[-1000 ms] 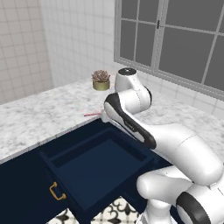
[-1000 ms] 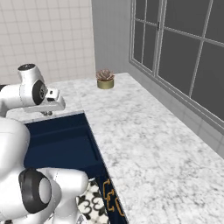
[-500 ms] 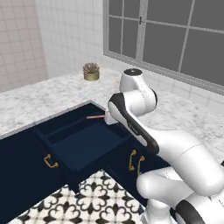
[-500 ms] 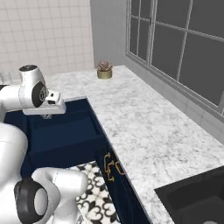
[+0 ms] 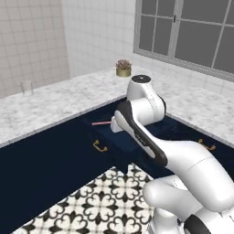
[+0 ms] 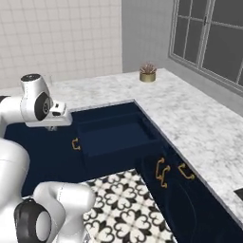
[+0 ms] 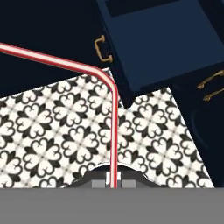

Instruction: Take a straw from the drawer in front and place it inside the glass cup on the dining counter.

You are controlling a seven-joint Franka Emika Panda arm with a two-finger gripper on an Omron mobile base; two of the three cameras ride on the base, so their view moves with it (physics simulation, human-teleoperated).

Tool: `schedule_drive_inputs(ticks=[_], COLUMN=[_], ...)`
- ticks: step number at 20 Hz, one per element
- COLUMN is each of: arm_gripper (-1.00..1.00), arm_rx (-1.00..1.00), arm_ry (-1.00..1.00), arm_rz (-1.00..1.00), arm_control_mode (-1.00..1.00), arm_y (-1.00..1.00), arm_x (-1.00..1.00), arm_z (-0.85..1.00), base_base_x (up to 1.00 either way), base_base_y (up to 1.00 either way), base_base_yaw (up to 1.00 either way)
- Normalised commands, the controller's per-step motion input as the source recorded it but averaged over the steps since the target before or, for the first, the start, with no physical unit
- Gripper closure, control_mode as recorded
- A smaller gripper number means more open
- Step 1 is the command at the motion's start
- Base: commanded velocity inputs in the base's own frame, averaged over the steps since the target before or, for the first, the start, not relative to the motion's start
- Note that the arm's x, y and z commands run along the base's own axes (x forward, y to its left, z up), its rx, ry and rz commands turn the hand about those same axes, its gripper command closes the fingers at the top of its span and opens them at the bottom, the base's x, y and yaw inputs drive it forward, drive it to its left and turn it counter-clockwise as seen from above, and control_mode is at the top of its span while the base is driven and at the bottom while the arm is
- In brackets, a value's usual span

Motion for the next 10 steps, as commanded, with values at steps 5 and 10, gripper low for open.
schedule_drive_inputs(ticks=[5,10], arm_gripper=[1.00,1.00], arm_rx=[0.00,0.00], arm_ry=[0.00,0.00], arm_rz=[0.00,0.00], arm_control_mode=[1.00,1.00], arm_y=[0.00,0.00], arm_x=[0.00,0.00], arm_z=[0.00,0.00], base_base_x=[0.00,-0.02], base_base_y=[1.00,1.00], base_base_yaw=[0.00,0.07])
